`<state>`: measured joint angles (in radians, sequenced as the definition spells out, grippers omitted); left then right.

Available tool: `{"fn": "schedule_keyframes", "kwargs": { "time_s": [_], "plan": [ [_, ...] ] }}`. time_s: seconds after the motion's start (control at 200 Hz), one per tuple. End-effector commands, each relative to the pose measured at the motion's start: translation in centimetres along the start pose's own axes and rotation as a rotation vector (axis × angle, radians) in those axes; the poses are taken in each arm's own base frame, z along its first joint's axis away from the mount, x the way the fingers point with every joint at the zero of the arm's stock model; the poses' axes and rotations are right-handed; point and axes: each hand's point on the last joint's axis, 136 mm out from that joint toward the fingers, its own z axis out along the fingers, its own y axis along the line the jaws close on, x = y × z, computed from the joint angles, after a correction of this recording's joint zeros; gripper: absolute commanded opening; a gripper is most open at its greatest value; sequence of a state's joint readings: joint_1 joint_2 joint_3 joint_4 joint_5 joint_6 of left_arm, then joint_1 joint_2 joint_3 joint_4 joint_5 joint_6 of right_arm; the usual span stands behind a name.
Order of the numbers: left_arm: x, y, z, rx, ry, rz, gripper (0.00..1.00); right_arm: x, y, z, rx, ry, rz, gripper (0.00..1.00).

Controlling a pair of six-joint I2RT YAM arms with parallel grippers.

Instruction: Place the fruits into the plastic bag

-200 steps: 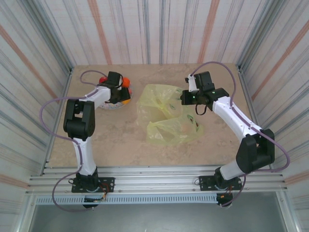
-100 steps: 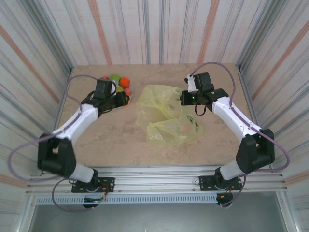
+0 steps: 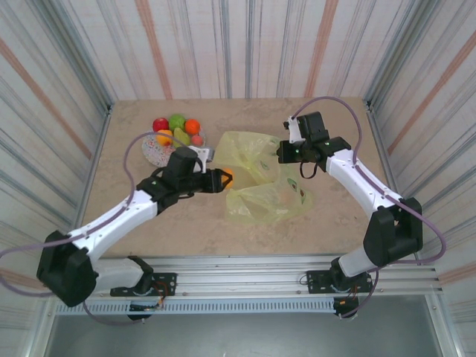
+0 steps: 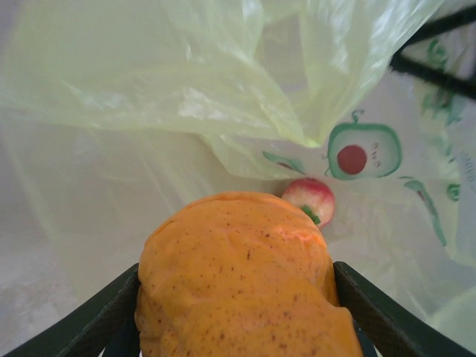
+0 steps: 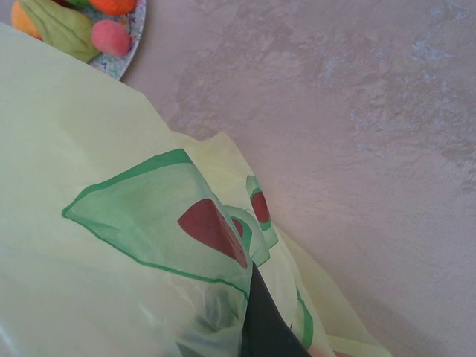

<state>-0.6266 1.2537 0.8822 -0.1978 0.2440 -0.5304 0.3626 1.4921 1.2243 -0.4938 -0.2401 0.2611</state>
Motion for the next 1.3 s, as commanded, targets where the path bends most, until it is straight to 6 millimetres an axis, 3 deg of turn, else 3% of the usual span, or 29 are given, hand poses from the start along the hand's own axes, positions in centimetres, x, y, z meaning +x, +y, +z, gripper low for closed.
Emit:
{"fn": "schedule_keyframes", "kwargs": {
  "time_s": [0.0,0.135,0.356,0.531,0.877,1.032,1.293],
  "plan": [
    [-1.4,-2.7,1.3,0.080,-0.013,0.056,0.58,0.6,0.6,0.3,-0.020,0.016,0.019,0.00],
    [-0.9,-5.5,3.3,0.143,0.023,0.134,0.58,0.7,1.1,0.4,-0.046,0.015,0.032,0.00],
    [0.1,-7.3,7.2,0.168,0.094,0.176,0.58,0.9,2.1,0.9,-0.096,0.021,0.055,0.00],
    [0.0,-7.4,10.2,0.146,0.109,0.177,0.59,0.5,2.6,0.9,-0.126,0.010,0.074,0.00],
    [0.1,-5.0,16.1,0.052,0.075,0.113,0.66,0.7,2.6,1.6,-0.148,0.026,0.119,0.00],
    [0.1,-4.6,16.7,0.048,0.058,0.112,0.75,0.7,2.1,1.7,-0.142,0.028,0.131,0.00],
    [-0.6,-5.1,14.6,0.074,0.025,0.146,0.87,0.4,1.0,1.7,-0.131,0.033,0.145,0.00]
  ]
}}
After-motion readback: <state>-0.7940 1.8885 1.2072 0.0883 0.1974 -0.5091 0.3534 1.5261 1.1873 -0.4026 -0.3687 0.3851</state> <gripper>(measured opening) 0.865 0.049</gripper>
